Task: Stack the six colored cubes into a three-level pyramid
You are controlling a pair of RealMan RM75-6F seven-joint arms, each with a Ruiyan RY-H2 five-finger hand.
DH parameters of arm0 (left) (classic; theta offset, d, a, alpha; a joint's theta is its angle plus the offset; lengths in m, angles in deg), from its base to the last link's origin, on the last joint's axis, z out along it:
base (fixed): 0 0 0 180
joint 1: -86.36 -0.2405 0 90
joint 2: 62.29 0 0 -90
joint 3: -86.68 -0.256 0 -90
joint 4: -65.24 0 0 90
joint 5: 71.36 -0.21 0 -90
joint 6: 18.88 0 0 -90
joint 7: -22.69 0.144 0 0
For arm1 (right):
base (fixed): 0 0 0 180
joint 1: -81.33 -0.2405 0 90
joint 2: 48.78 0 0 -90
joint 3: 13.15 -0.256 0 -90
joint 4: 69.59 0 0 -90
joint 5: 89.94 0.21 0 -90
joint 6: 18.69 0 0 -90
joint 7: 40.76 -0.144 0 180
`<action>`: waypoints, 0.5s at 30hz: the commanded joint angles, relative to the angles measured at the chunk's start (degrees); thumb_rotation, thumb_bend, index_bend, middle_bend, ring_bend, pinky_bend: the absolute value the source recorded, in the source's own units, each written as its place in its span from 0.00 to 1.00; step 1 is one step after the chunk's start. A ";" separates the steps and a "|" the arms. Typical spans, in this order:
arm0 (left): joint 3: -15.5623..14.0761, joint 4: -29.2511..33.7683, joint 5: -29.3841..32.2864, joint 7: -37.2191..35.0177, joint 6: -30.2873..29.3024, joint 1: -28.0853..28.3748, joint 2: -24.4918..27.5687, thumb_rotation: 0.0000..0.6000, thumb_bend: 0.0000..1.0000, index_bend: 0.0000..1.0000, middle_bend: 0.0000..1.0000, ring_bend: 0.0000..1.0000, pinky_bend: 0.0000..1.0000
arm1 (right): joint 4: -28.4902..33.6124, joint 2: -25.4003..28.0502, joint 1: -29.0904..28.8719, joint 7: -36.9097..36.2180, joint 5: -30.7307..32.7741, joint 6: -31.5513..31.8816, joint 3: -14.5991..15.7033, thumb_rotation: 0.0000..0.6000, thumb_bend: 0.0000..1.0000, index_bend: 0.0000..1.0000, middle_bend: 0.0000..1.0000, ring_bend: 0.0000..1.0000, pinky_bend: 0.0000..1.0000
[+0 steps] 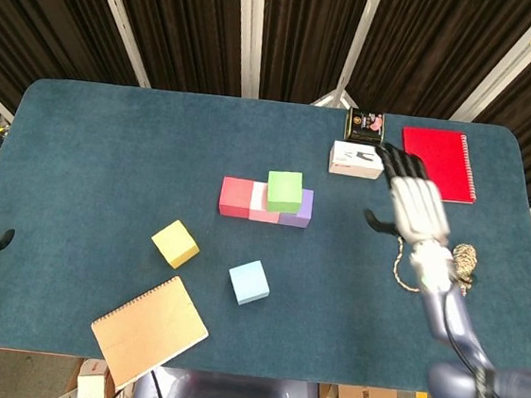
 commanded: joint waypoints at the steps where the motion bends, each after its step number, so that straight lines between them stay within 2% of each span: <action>1: 0.02 1.12 0.11 -1.66 0.97 -0.17 1.09 1.00 0.25 0.14 0.09 0.00 0.00 | 1.29 0.01 8.09 -2.14 -8.83 5.96 3.18 1.00 0.34 0.04 0.02 0.00 0.00; 7: -0.21 4.55 -0.42 -9.14 6.74 0.68 4.91 1.00 0.20 0.13 0.09 0.00 0.00 | -3.12 -5.87 19.45 -0.81 -17.34 15.62 4.64 1.00 0.34 0.04 0.02 0.00 0.00; 10: 0.00 6.76 -0.48 -11.34 10.33 1.88 7.76 1.00 0.20 0.13 0.10 0.00 0.00 | -5.01 -8.25 24.19 -1.60 -19.53 16.44 6.43 1.00 0.34 0.04 0.02 0.00 0.00; 15: 1.48 14.77 2.83 -7.83 15.06 4.51 14.45 1.00 0.20 0.16 0.11 0.00 0.00 | -11.81 -11.97 30.87 -4.03 -22.55 17.10 6.82 1.00 0.34 0.04 0.02 0.00 0.00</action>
